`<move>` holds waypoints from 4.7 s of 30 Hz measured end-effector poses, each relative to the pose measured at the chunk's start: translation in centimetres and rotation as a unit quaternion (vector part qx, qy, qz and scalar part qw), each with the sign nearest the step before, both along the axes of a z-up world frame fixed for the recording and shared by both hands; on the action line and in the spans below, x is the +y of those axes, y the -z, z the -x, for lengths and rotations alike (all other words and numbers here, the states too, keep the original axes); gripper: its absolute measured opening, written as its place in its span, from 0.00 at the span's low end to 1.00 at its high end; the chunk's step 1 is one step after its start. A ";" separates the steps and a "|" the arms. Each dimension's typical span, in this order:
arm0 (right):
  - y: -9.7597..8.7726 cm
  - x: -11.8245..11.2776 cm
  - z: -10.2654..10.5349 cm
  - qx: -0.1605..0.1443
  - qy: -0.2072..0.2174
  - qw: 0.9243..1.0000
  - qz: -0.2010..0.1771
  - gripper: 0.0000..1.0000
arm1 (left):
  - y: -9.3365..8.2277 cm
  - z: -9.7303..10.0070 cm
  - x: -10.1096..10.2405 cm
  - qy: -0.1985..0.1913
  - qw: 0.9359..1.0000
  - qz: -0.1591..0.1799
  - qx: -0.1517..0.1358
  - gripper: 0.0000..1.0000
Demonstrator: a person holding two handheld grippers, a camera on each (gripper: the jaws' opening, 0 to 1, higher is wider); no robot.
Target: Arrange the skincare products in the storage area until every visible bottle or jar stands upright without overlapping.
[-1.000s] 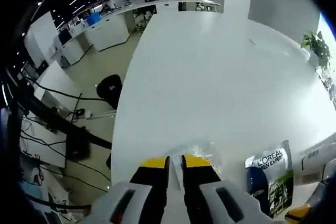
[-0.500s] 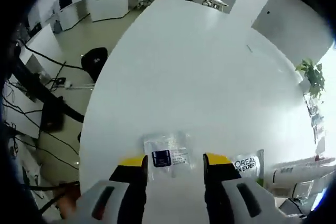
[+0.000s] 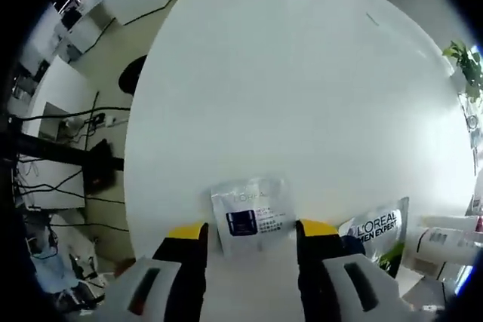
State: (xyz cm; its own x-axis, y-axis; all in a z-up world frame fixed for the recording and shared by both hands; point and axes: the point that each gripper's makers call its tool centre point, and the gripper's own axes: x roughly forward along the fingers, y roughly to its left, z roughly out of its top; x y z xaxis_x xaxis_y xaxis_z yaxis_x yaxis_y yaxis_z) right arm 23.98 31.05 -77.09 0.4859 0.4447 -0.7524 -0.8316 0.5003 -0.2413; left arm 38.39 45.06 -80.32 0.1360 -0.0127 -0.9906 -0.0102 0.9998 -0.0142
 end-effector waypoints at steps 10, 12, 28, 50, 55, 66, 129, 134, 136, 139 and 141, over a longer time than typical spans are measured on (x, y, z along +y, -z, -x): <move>0.4 0.1 0.3 0.011 -0.003 1.000 0.003 0.01 | 0.2 0.2 -0.3 0.009 1.000 0.000 0.026 0.52; 0.5 0.0 0.3 0.011 -0.003 1.000 0.004 0.00 | 0.2 0.3 -0.5 0.010 0.999 -0.001 0.030 0.52; 0.6 -0.2 0.2 0.008 -0.002 1.000 0.010 0.00 | -0.2 0.5 -1.1 0.012 1.000 0.001 0.029 0.41; 0.6 -0.4 -0.1 -0.006 -0.003 1.000 0.022 0.00 | -3.7 1.6 -1.0 0.016 0.998 0.051 -0.013 0.41; 0.2 -0.2 -0.2 -0.010 -0.002 1.000 0.013 0.00 | -4.6 3.9 -1.9 0.022 0.997 0.069 -0.016 0.41; 0.3 -0.5 -0.3 -0.013 0.001 1.000 0.019 0.00 | -3.1 6.2 -3.4 -0.009 0.992 0.065 -0.106 0.41; 0.5 -0.5 0.0 -0.004 -0.002 1.000 0.025 0.00 | -1.4 5.1 -1.7 -0.001 0.987 0.012 -0.160 0.47; 0.6 -0.4 0.1 -0.002 -0.006 1.000 0.025 0.00 | -2.9 5.3 -1.5 0.005 0.985 0.027 -0.168 0.47; 0.6 -0.3 0.2 0.000 -0.006 1.000 0.024 0.01 | -3.6 5.7 -1.6 0.016 0.984 0.038 -0.171 0.47; 0.7 -0.2 0.3 0.004 -0.008 1.000 0.022 0.01 | -4.2 6.7 -1.4 0.035 0.984 0.052 -0.168 0.47; 0.7 -0.1 0.5 0.006 -0.010 1.000 0.020 0.01 | -4.6 7.5 -1.2 0.046 0.983 0.063 -0.165 0.47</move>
State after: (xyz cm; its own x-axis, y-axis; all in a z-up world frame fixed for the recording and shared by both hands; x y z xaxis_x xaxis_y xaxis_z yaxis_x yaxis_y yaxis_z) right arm 23.51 30.99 -77.81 0.4673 0.4237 -0.7759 -0.8445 0.4737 -0.2500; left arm 30.90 43.86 -75.71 0.4420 -0.1597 -0.8827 0.1053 0.9865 -0.1257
